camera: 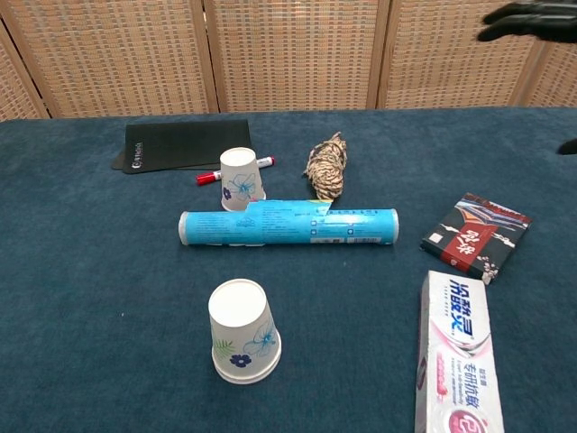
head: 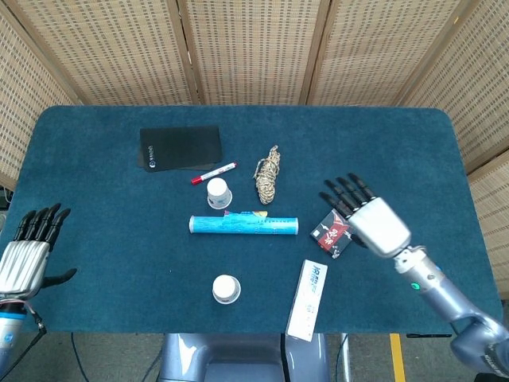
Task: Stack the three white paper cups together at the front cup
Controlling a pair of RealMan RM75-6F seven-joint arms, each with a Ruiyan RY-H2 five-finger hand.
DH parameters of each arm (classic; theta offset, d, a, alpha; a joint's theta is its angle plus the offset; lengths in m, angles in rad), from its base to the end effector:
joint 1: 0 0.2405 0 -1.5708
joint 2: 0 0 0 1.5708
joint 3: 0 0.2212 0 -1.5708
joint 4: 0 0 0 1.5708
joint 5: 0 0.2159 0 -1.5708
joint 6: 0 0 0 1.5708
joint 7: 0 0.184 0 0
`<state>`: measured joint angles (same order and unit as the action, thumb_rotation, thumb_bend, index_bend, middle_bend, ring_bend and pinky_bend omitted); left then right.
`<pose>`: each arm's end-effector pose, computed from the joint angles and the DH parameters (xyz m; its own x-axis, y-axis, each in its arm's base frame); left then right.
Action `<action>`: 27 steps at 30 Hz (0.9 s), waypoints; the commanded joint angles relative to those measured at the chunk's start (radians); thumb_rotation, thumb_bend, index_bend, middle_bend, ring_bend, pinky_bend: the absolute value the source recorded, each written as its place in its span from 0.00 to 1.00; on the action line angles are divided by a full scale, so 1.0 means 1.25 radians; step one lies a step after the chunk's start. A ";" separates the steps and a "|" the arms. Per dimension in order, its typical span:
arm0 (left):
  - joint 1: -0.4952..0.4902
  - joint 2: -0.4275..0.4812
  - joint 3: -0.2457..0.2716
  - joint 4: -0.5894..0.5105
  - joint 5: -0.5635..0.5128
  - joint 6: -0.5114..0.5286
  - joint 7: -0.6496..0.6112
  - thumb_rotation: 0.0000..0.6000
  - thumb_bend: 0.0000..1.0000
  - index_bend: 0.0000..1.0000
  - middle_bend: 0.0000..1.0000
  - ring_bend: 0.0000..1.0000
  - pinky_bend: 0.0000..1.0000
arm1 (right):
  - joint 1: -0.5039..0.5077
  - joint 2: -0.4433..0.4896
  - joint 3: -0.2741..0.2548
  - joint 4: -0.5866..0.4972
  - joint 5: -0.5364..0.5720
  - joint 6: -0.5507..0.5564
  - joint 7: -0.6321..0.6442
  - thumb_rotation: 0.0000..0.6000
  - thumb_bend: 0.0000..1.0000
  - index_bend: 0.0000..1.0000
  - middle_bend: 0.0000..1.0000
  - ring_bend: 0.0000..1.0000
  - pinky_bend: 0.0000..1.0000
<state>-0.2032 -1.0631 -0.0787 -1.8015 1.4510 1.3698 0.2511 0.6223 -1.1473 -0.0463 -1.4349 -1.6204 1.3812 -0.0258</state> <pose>-0.2302 0.2498 0.1239 0.5008 0.0442 0.8644 0.8625 -0.1088 -0.4942 -0.1701 -0.3297 0.1069 0.5792 0.1306 0.8047 -0.6414 -0.5362 0.5487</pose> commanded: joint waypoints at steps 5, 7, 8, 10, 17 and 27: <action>-0.192 -0.015 -0.086 0.020 0.015 -0.196 0.045 1.00 0.03 0.00 0.00 0.00 0.00 | -0.210 -0.058 -0.014 0.117 0.108 0.155 0.169 1.00 0.00 0.02 0.05 0.04 0.00; -0.237 -0.031 -0.105 0.037 0.003 -0.244 0.056 1.00 0.03 0.00 0.00 0.00 0.00 | -0.232 -0.056 -0.021 0.085 0.118 0.157 0.148 1.00 0.00 0.02 0.05 0.03 0.00; -0.270 -0.046 -0.119 0.050 -0.015 -0.282 0.057 1.00 0.03 0.00 0.00 0.00 0.00 | -0.245 -0.052 -0.025 0.053 0.127 0.154 0.127 1.00 0.00 0.02 0.05 0.03 0.00; -0.313 -0.072 -0.135 0.067 -0.046 -0.333 0.052 1.00 0.03 0.00 0.00 0.00 0.00 | -0.256 -0.042 -0.031 0.009 0.133 0.148 0.096 1.00 0.00 0.02 0.04 0.02 0.00; -0.479 -0.214 -0.176 0.205 -0.177 -0.488 0.133 1.00 0.03 0.00 0.00 0.00 0.00 | -0.283 -0.002 -0.039 -0.083 0.150 0.123 -0.028 1.00 0.00 0.03 0.05 0.01 0.00; -0.658 -0.413 -0.204 0.423 -0.423 -0.560 0.262 1.00 0.03 0.00 0.00 0.00 0.04 | -0.309 0.012 -0.002 -0.093 0.165 0.121 -0.051 1.00 0.00 0.04 0.05 0.01 0.00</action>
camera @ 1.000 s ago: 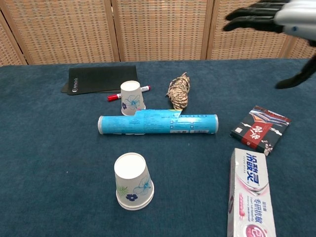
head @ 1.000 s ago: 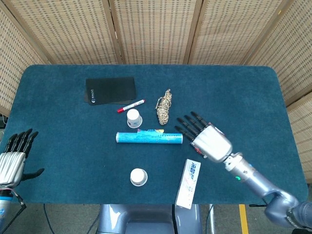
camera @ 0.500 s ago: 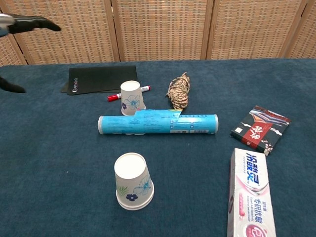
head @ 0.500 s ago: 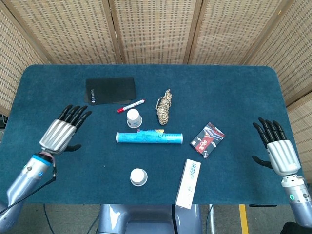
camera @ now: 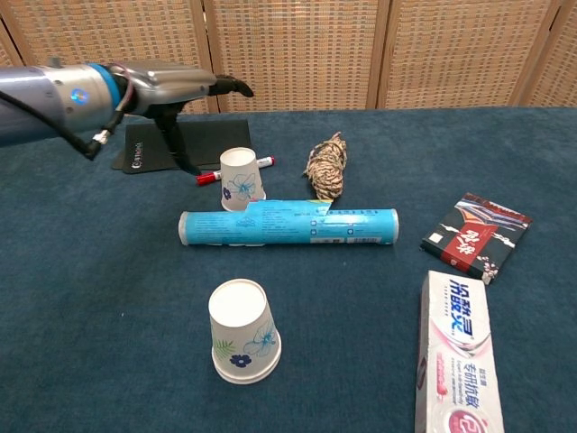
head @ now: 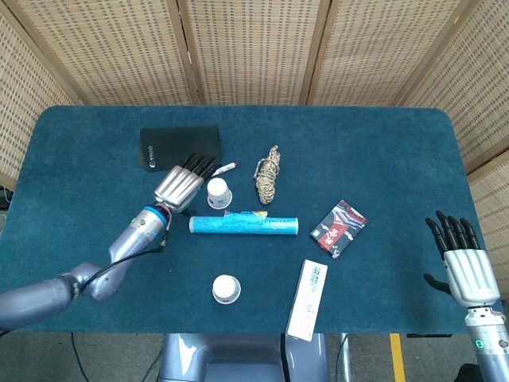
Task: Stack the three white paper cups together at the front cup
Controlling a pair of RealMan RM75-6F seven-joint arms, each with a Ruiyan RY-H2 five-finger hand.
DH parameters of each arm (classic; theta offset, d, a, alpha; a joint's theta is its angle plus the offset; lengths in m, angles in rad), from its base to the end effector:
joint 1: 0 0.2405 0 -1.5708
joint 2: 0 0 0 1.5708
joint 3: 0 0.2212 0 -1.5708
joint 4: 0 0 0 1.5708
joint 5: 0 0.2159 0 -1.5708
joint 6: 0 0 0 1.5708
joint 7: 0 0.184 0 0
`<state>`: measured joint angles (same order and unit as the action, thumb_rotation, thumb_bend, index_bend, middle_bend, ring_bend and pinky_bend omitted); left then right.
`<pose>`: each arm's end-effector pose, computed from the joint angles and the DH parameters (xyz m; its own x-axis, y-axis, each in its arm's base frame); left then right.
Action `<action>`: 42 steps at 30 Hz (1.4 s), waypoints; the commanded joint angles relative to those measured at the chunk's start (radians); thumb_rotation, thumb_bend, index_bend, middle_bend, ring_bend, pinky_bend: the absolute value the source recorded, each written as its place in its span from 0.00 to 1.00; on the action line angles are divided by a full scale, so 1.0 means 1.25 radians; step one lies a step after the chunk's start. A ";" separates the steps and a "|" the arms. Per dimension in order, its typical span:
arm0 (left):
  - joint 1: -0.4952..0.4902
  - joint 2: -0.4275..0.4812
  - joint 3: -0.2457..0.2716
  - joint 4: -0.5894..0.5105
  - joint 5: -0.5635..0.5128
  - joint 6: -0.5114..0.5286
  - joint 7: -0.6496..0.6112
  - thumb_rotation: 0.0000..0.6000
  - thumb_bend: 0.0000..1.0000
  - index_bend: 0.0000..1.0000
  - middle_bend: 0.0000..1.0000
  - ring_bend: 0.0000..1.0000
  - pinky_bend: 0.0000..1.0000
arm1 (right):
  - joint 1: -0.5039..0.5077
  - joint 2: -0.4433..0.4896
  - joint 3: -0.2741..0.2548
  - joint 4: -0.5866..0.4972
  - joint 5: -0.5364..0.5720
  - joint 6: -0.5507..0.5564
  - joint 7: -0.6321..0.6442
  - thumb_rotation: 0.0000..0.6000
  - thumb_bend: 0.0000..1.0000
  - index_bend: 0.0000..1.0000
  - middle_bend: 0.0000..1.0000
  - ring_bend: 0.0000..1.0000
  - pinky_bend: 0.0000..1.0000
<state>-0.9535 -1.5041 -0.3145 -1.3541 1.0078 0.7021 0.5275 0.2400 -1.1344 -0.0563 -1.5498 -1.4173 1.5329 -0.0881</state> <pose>-0.0566 0.4235 -0.0218 0.6475 0.1629 0.7444 0.7065 -0.4944 -0.5064 -0.2787 -0.2421 0.1375 0.5212 0.0178 0.8532 -0.8512 -0.0614 0.5213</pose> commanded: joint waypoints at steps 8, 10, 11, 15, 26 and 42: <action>-0.164 -0.156 -0.002 0.232 -0.234 -0.074 0.093 1.00 0.04 0.12 0.04 0.08 0.10 | -0.014 0.003 0.029 0.002 0.004 -0.015 0.001 1.00 0.00 0.04 0.05 0.01 0.00; -0.179 -0.173 0.003 0.268 -0.263 -0.084 0.094 1.00 0.07 0.17 0.07 0.10 0.12 | -0.017 0.003 0.034 0.004 0.002 -0.016 0.002 1.00 0.00 0.04 0.05 0.01 0.00; -0.187 -0.183 0.010 0.291 -0.275 -0.089 0.097 1.00 0.09 0.19 0.09 0.12 0.14 | -0.018 0.002 0.037 0.005 0.001 -0.018 0.003 1.00 0.00 0.04 0.05 0.01 0.00; -0.199 -0.204 0.016 0.331 -0.293 -0.103 0.080 1.00 0.11 0.29 0.18 0.20 0.21 | -0.022 0.001 0.045 0.008 0.000 -0.024 0.005 1.00 0.00 0.04 0.05 0.01 0.00; -0.201 -0.195 0.026 0.337 -0.273 -0.092 0.017 1.00 0.13 0.59 0.48 0.44 0.41 | -0.031 -0.009 0.063 0.016 -0.010 -0.038 -0.007 1.00 0.00 0.04 0.05 0.01 0.00; -0.049 0.240 0.006 -0.224 -0.116 -0.011 -0.139 1.00 0.13 0.56 0.46 0.44 0.41 | -0.048 -0.003 0.071 -0.003 -0.048 -0.036 -0.005 1.00 0.00 0.04 0.05 0.01 0.00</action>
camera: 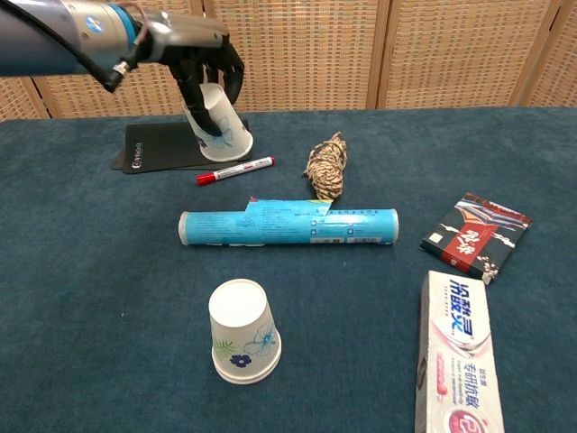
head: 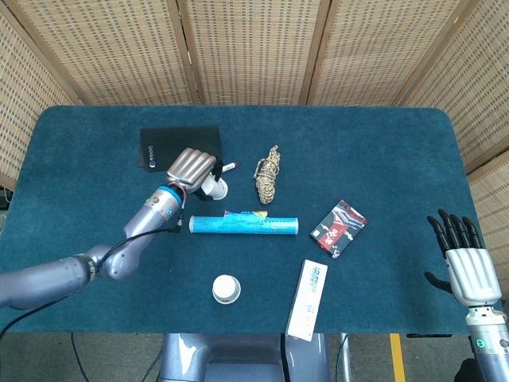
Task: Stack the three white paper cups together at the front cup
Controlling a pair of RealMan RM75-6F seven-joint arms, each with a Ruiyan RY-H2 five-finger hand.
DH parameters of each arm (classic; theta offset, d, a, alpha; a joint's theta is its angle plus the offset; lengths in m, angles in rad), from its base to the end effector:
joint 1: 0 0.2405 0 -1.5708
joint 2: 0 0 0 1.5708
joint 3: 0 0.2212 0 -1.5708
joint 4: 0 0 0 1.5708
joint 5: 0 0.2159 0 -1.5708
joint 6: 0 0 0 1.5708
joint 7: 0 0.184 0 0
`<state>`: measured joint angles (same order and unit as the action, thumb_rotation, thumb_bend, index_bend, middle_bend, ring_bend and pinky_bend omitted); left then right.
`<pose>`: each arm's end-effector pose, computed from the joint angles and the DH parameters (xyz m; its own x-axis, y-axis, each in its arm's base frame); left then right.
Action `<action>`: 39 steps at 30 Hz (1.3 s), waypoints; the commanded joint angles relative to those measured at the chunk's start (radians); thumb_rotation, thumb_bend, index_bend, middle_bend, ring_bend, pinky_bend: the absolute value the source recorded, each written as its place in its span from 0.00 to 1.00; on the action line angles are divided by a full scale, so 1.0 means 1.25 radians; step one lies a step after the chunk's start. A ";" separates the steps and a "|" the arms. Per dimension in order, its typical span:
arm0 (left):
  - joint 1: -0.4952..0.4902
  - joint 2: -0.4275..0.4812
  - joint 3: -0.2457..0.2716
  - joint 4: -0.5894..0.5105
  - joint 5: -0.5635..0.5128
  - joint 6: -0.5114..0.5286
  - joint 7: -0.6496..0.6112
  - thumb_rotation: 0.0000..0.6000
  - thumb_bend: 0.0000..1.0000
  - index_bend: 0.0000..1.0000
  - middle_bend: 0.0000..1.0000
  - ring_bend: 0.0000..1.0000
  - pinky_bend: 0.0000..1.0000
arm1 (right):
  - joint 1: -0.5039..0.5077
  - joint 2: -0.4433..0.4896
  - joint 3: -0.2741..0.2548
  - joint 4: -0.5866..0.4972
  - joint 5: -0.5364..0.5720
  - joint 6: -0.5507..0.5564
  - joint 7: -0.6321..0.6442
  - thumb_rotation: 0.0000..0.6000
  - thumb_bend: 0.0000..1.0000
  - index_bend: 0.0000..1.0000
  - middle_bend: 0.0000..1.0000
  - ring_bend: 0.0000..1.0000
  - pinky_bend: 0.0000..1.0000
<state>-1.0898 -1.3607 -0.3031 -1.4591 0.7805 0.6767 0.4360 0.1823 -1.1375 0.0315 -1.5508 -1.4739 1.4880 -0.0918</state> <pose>-0.0241 0.4379 0.0108 0.5328 0.2452 0.8099 0.8016 -0.4530 -0.3902 -0.2758 -0.2437 0.1387 0.5128 0.0339 0.8578 -0.8555 -0.0639 0.5139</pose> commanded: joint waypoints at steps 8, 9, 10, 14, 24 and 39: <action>0.150 0.335 0.026 -0.373 0.224 -0.084 -0.209 1.00 0.13 0.55 0.45 0.44 0.40 | -0.006 -0.007 -0.001 -0.009 -0.016 -0.008 -0.022 1.00 0.00 0.05 0.05 0.01 0.00; 0.156 0.347 0.031 -0.387 0.244 -0.095 -0.222 1.00 0.13 0.55 0.45 0.44 0.39 | -0.006 -0.008 -0.001 -0.010 -0.018 -0.008 -0.025 1.00 0.00 0.05 0.05 0.01 0.00; 0.162 0.358 0.038 -0.401 0.272 -0.107 -0.237 1.00 0.12 0.55 0.45 0.44 0.39 | -0.007 -0.010 0.000 -0.011 -0.021 -0.008 -0.029 1.00 0.00 0.05 0.05 0.01 0.00; 0.168 0.349 0.061 -0.414 0.353 -0.142 -0.278 1.00 0.12 0.55 0.45 0.44 0.39 | -0.010 -0.014 0.000 -0.013 -0.028 -0.006 -0.040 1.00 0.00 0.05 0.04 0.01 0.00; 0.134 0.248 0.090 -0.387 0.445 -0.179 -0.335 1.00 0.12 0.55 0.45 0.44 0.39 | -0.015 -0.022 0.000 -0.007 -0.037 -0.011 -0.047 1.00 0.00 0.05 0.04 0.00 0.00; 0.062 0.170 0.112 -0.365 0.434 -0.157 -0.237 1.00 0.12 0.52 0.42 0.39 0.33 | -0.023 -0.016 0.010 0.000 -0.038 -0.010 -0.023 1.00 0.00 0.05 0.04 0.00 0.00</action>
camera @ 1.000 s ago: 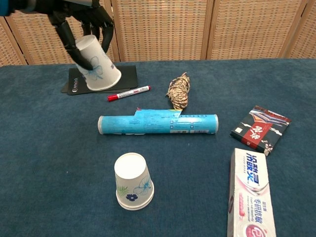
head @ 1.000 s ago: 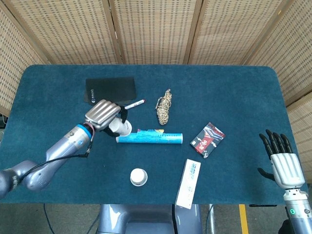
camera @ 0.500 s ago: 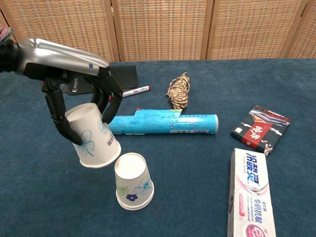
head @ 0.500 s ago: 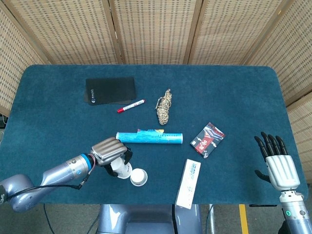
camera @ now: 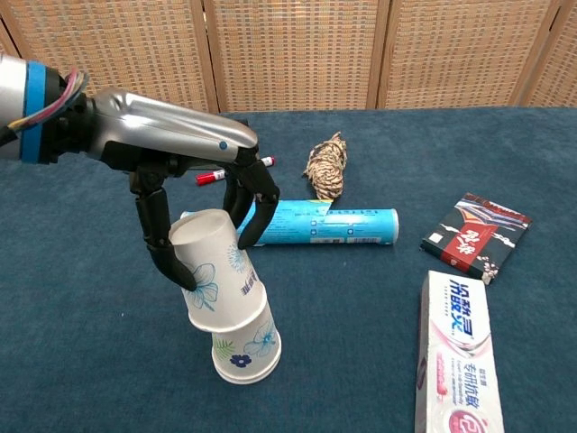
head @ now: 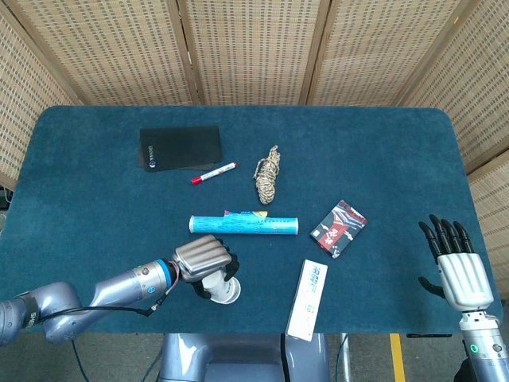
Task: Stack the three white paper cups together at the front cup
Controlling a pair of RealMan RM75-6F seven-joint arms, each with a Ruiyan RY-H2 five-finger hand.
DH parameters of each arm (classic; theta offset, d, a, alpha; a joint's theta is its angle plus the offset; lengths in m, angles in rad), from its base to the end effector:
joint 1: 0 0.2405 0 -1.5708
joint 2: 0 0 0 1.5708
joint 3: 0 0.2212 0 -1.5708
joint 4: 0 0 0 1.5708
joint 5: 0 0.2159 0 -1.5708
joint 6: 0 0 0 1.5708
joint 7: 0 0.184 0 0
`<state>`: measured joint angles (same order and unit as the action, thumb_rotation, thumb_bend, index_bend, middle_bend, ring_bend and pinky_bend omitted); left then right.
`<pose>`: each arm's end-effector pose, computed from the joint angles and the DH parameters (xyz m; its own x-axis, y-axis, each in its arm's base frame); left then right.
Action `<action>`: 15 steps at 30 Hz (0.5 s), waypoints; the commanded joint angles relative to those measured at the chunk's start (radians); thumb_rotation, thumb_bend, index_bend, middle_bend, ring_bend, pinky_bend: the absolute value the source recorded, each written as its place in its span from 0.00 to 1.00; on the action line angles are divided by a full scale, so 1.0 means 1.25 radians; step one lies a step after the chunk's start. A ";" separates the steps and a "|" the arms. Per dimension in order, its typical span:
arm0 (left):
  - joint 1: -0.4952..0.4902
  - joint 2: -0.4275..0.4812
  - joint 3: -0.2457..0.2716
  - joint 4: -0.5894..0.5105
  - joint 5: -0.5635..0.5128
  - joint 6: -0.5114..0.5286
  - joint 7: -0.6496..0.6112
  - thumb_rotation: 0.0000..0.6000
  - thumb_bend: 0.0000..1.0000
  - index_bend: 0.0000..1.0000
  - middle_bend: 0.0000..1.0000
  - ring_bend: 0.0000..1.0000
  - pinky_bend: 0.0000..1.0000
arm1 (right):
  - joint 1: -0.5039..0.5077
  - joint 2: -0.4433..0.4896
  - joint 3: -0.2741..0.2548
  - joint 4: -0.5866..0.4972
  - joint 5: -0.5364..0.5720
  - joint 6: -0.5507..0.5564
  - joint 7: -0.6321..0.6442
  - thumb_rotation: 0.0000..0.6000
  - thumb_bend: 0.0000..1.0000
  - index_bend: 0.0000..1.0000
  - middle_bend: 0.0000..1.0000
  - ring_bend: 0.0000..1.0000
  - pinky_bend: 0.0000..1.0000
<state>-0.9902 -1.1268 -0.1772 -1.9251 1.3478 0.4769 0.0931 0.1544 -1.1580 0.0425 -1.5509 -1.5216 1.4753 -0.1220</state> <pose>-0.0125 0.2832 -0.0224 0.6695 0.4384 0.5996 0.6133 -0.7817 -0.1132 -0.2722 -0.2374 0.1284 0.5246 0.0224 0.8511 -0.8469 -0.0881 0.5244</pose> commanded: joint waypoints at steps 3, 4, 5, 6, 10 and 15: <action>-0.032 -0.032 0.025 0.009 -0.046 0.017 0.090 1.00 0.10 0.46 0.35 0.33 0.27 | -0.002 0.000 0.002 0.000 -0.001 0.000 0.002 1.00 0.00 0.05 0.04 0.00 0.00; -0.036 -0.036 0.029 0.008 -0.056 0.021 0.104 1.00 0.06 0.38 0.26 0.24 0.20 | -0.002 0.000 0.003 0.000 -0.001 0.000 0.002 1.00 0.00 0.05 0.04 0.00 0.00; -0.040 -0.039 0.034 0.008 -0.064 0.025 0.119 1.00 0.03 0.27 0.14 0.13 0.12 | -0.002 0.001 0.003 0.000 -0.001 0.000 0.002 1.00 0.00 0.05 0.04 0.00 0.00; -0.045 -0.042 0.041 0.008 -0.074 0.030 0.137 1.00 0.01 0.19 0.08 0.07 0.07 | -0.003 0.001 0.003 0.000 -0.002 0.000 0.002 1.00 0.00 0.05 0.04 0.00 0.00; -0.046 -0.045 0.055 0.002 -0.096 0.055 0.158 1.00 0.00 0.00 0.00 0.00 0.00 | -0.004 0.001 0.005 0.000 -0.002 -0.002 0.003 1.00 0.00 0.05 0.04 0.00 0.00; -0.021 -0.023 0.052 -0.005 -0.079 0.110 0.137 1.00 0.00 0.00 0.00 0.00 0.00 | -0.005 0.001 0.005 0.000 -0.004 -0.004 0.001 1.00 0.00 0.05 0.04 0.00 0.00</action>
<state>-1.0299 -1.1681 -0.1122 -1.9274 1.2366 0.5907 0.2737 0.1485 -1.1570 0.0487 -1.5509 -1.5267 1.4705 -0.1202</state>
